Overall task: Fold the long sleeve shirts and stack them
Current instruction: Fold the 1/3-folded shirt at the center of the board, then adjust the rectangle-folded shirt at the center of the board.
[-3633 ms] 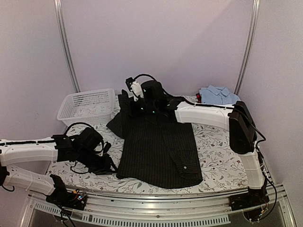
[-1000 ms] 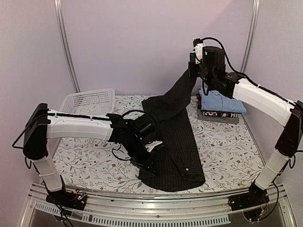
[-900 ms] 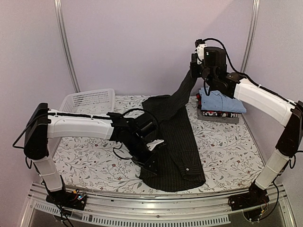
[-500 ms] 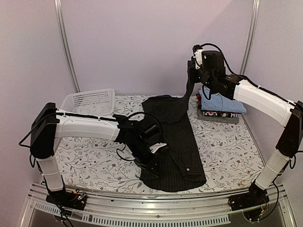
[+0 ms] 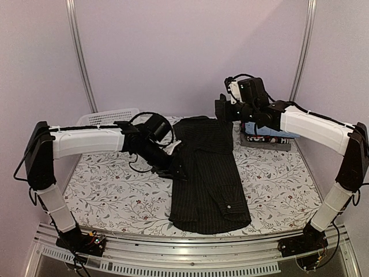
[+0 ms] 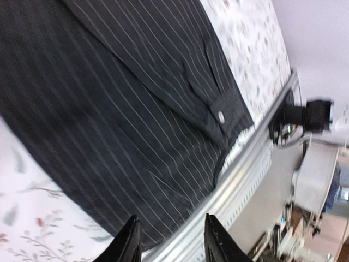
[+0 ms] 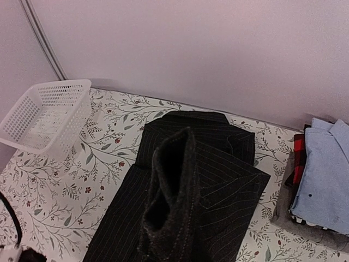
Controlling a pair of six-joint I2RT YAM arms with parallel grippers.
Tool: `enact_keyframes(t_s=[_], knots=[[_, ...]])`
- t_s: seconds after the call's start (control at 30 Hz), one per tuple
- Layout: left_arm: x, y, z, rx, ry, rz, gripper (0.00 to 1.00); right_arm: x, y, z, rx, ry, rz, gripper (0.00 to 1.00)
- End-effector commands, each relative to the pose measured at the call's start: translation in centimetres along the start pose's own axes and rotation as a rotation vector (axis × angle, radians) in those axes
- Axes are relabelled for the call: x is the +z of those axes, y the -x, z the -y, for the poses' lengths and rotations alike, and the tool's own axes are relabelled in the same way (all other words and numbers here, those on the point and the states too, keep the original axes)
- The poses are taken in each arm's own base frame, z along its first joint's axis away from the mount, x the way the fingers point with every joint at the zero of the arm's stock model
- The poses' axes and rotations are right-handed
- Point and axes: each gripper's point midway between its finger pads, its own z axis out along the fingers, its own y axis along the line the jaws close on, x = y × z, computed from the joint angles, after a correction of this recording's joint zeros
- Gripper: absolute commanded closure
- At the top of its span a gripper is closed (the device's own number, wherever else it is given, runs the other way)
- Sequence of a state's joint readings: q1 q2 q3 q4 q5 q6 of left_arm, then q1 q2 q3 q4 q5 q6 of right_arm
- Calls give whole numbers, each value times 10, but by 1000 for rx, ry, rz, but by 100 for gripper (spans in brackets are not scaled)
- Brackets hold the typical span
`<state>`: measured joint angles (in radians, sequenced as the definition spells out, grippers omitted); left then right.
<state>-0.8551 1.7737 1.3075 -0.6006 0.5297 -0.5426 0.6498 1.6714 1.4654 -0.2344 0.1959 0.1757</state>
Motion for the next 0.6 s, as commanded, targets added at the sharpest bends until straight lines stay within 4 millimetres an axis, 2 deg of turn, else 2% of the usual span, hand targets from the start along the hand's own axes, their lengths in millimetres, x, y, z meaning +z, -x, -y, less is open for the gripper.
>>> enact_keyframes(t_s=[0.0,0.1,0.2,0.33,0.57], knots=[[-58,74,-57,-128,129,302,61,10,-34,-22,34,98,-90,100],[-82,117,-90,-158,185,427,63,16,-55,-30,48,128,-136,100],[-91,156,-124,-169,268,494,63,18,-74,-41,52,154,-175,100],[-88,203,-164,-189,309,551,63,20,-95,-47,47,163,-221,100],[-60,262,-219,-185,360,584,62,16,-121,-59,53,196,-279,100]])
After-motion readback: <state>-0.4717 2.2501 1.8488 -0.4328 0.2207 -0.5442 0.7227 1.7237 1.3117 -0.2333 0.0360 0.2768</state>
